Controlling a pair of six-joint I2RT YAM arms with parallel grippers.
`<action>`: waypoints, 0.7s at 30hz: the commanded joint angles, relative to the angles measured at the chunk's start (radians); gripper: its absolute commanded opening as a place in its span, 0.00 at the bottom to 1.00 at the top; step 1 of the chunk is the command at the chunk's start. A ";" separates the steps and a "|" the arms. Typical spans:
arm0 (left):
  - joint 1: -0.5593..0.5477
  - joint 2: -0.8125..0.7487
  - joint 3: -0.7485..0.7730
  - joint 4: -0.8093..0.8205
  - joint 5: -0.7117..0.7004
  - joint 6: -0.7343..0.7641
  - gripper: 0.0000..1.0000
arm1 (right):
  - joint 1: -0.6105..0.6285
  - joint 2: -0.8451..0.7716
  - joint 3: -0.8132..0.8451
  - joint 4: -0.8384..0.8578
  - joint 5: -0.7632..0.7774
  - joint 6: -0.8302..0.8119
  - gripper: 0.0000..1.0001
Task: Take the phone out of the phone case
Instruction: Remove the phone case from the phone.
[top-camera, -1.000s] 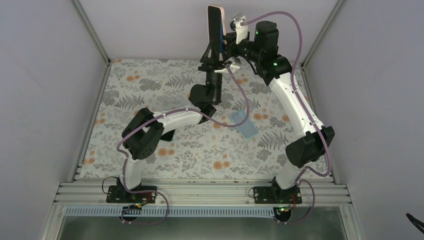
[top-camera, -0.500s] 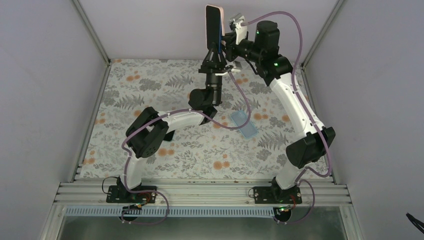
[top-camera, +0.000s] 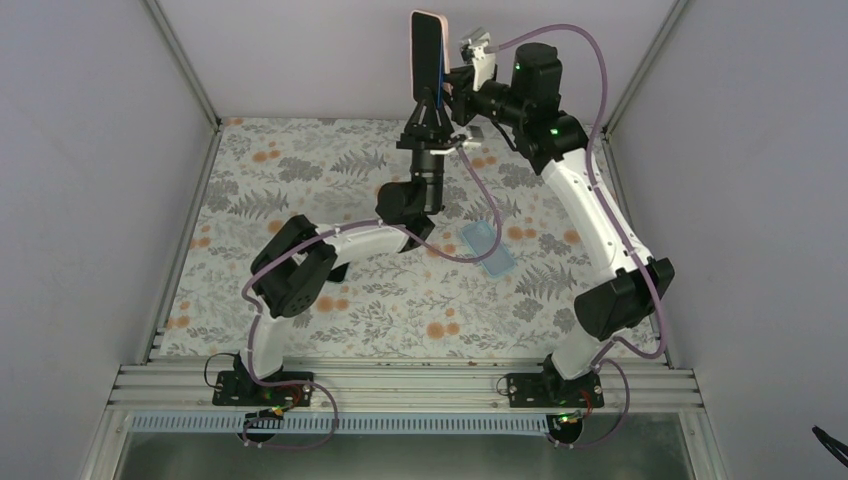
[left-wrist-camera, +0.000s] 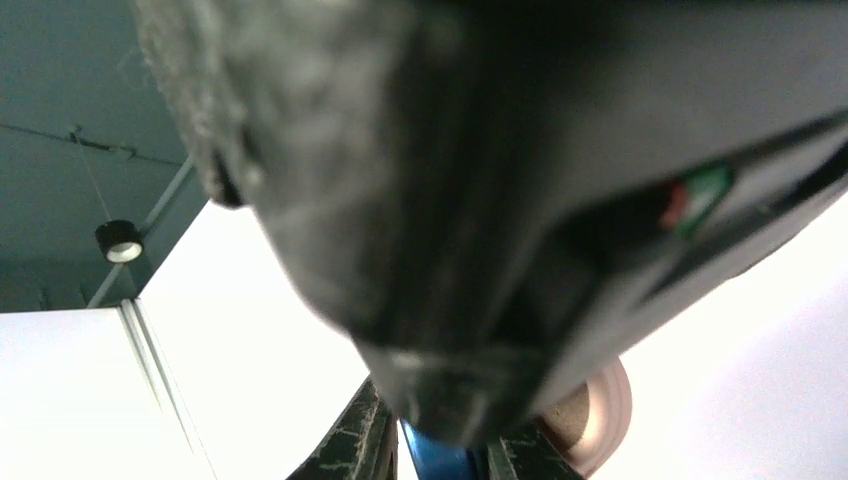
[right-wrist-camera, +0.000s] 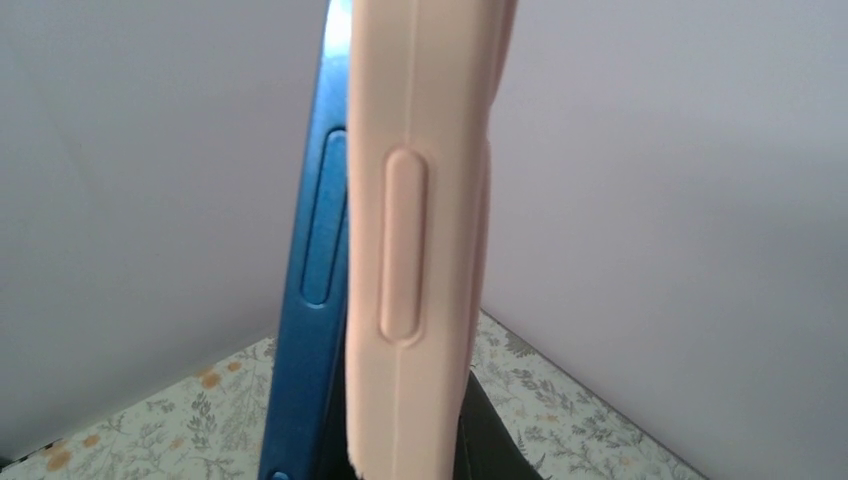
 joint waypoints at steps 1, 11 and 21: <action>0.038 -0.140 -0.049 0.061 -0.045 0.069 0.02 | 0.009 -0.035 -0.077 -0.341 -0.156 -0.050 0.03; -0.084 -0.388 -0.290 -0.178 -0.048 -0.069 0.02 | -0.058 0.014 -0.116 -0.286 -0.005 -0.074 0.03; -0.098 -0.430 -0.381 -0.240 -0.088 -0.081 0.02 | -0.062 0.022 -0.121 -0.319 -0.023 -0.089 0.03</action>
